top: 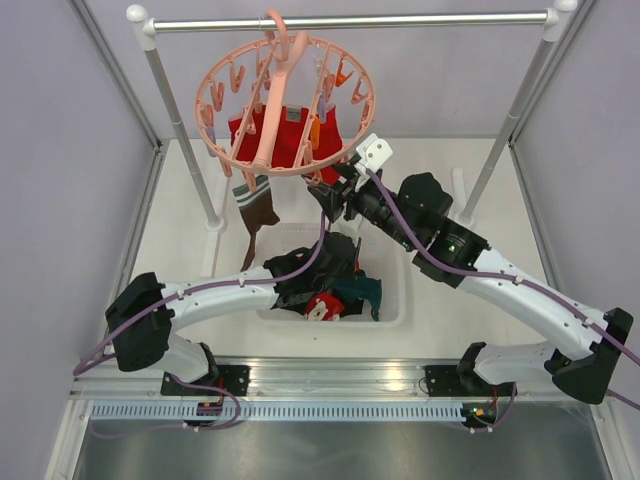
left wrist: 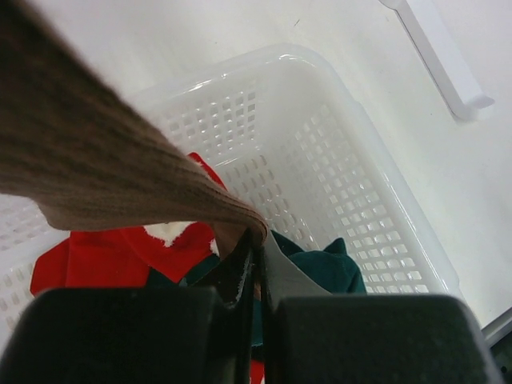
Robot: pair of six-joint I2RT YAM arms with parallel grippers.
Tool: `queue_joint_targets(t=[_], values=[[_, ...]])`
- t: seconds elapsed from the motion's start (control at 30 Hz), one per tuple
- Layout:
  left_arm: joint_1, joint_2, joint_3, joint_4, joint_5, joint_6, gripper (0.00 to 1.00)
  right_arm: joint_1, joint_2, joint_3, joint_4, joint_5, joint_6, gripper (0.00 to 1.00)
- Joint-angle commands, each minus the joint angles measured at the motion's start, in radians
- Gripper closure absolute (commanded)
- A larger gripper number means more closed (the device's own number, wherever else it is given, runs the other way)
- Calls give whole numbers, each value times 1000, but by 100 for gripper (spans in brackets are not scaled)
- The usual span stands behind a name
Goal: Remove the socks clipped to the hanger
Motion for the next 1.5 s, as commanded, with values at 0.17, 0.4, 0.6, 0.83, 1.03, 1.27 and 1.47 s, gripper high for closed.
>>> queue_joint_targets(t=[0.17,0.4,0.6,0.83,1.03,1.27,1.47], values=[[-7,8,47,5,38,23,98,9,42,46,-9,-41,-21,32],[-7,-3,46,1,52,19,98,11,79,66,-15,-11,-27,32],[-8,-7,44,-3,58,19,98,12,97,86,-11,31,-22,37],[-8,-32,41,-8,61,17,98,11,105,100,1,43,-10,60],[-10,-84,37,-23,58,22,98,14,85,94,23,52,8,87],[-10,-155,1,-41,29,8,98,14,57,81,43,97,14,92],[-2,-181,-48,-74,-48,-26,98,14,44,77,43,126,11,92]])
